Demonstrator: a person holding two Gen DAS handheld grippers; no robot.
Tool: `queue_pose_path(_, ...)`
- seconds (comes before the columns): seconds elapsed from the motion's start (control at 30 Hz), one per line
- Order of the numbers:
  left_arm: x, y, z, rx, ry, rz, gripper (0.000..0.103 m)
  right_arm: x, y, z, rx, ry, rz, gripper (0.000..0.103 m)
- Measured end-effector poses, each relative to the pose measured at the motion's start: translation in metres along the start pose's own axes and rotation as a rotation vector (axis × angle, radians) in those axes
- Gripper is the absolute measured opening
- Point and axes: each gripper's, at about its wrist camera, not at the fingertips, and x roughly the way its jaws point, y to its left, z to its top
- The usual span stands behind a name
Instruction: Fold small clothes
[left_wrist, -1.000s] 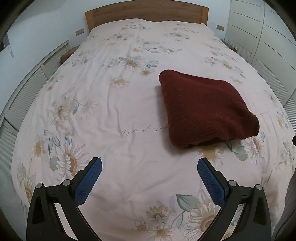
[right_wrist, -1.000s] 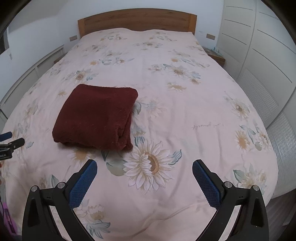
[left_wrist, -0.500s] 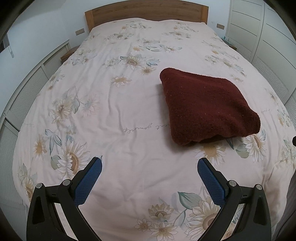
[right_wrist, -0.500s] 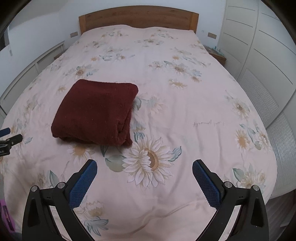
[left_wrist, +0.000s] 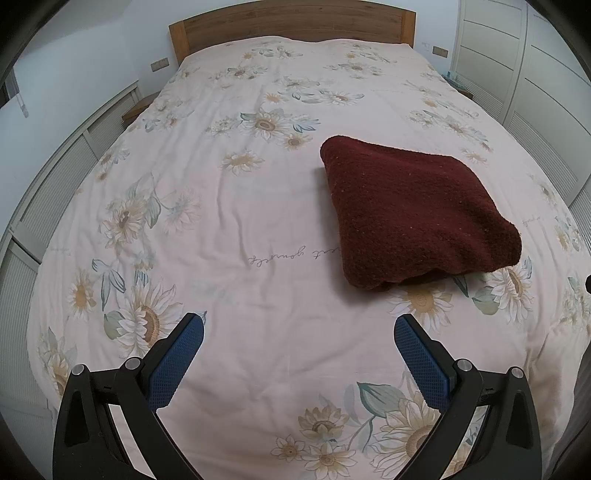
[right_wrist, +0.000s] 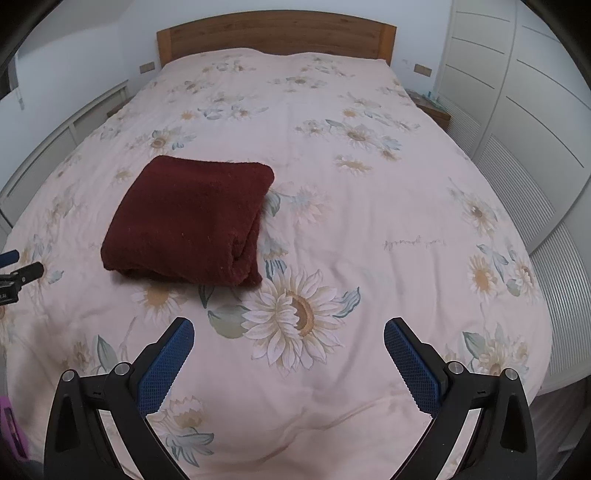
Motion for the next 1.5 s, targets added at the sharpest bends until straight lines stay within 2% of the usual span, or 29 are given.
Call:
queue_pose_path(0.67, 0.002, 0.006, -0.004, 0.056, 0.012, -0.013, 0.102, 0.005, -0.007, -0.008, 0.012, 0.019, 0.003, 0.103)
queue_pose_path(1.5, 0.003, 0.006, -0.001, 0.077, 0.015, -0.022, 0.102, 0.008, -0.007, -0.014, 0.012, 0.037, 0.009, 0.103)
